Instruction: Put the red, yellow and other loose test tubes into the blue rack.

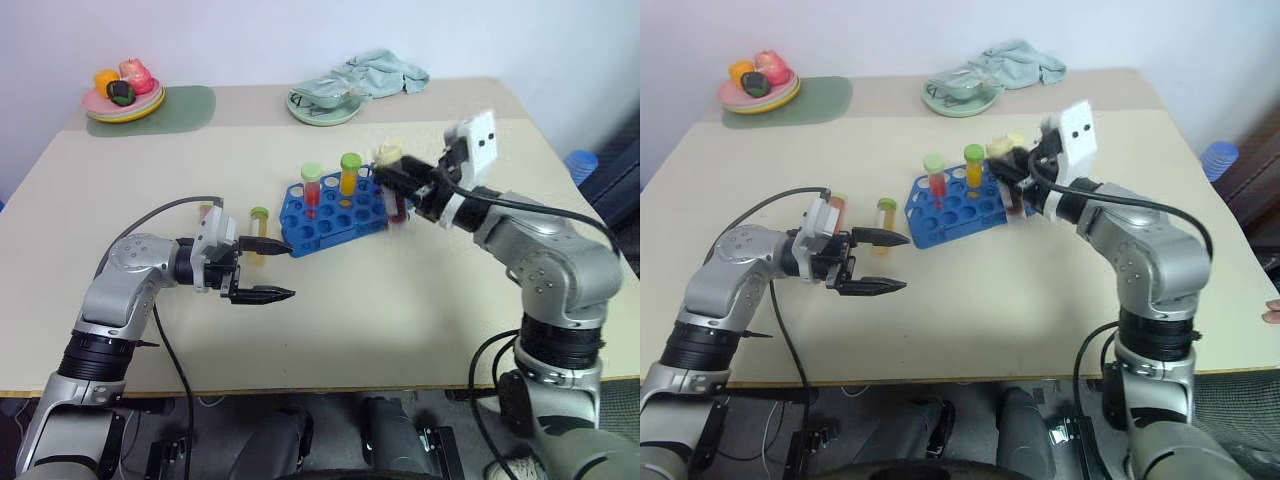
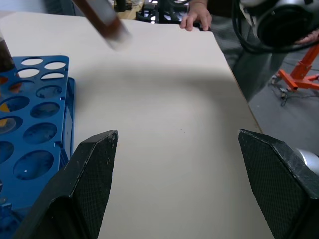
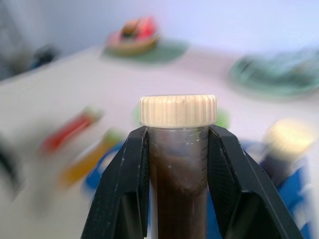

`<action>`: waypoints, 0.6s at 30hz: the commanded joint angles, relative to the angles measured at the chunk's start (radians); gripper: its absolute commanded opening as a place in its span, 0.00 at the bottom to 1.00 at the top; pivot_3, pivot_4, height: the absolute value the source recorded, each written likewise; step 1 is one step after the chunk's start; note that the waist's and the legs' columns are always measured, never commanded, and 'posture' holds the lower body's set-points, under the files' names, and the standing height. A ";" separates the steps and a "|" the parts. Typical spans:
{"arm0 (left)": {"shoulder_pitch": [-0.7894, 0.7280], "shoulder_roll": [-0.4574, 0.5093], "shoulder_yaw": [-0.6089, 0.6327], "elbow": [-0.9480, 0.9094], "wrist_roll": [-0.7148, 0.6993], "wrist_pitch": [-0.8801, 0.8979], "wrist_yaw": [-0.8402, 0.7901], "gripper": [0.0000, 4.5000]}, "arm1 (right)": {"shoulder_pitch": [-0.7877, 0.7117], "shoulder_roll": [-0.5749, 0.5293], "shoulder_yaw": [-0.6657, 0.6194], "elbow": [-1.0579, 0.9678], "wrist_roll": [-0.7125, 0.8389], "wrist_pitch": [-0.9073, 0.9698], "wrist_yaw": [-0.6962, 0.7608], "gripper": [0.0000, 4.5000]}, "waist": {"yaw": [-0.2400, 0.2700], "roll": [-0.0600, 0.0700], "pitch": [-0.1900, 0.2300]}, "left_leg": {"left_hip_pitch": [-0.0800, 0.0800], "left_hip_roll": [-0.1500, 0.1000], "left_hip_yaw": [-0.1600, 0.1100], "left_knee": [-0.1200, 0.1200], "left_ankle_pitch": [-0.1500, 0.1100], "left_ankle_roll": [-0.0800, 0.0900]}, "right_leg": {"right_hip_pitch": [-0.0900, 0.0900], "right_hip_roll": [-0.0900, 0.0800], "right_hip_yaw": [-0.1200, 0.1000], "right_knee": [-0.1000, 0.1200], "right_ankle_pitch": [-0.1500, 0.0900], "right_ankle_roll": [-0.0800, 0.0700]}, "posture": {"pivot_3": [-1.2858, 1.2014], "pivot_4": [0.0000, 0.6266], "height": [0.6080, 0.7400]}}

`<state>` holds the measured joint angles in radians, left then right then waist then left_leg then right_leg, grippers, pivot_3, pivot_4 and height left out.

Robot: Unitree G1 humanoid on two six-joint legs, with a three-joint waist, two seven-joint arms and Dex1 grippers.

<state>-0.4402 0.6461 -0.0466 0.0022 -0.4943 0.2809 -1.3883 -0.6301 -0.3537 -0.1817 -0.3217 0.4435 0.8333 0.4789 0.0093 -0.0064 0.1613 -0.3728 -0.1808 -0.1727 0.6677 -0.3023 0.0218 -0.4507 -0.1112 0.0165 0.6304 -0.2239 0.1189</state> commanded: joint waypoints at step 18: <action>0.140 0.084 0.132 -0.150 -0.071 0.063 0.093 0.88 | -0.063 0.258 -0.015 0.752 -0.149 -1.066 -0.062 0.28 | -0.030 0.002 0.001 | 0.001 0.006 0.003 -0.002 0.003 -0.006 | -0.005 0.010 0.006 0.003 0.004 -0.006 | 0.52 0.24 1.00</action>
<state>-0.3053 0.7112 0.0485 -0.1086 -0.5412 0.3434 -1.2998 -0.6519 -0.1002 -0.1781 0.4295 0.2790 -0.1736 0.4139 -0.0203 -0.0043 0.1624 -0.3721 -0.1749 -0.1696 0.6655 -0.2988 0.0157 -0.4561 -0.1008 0.0228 0.6331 -0.2201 0.1126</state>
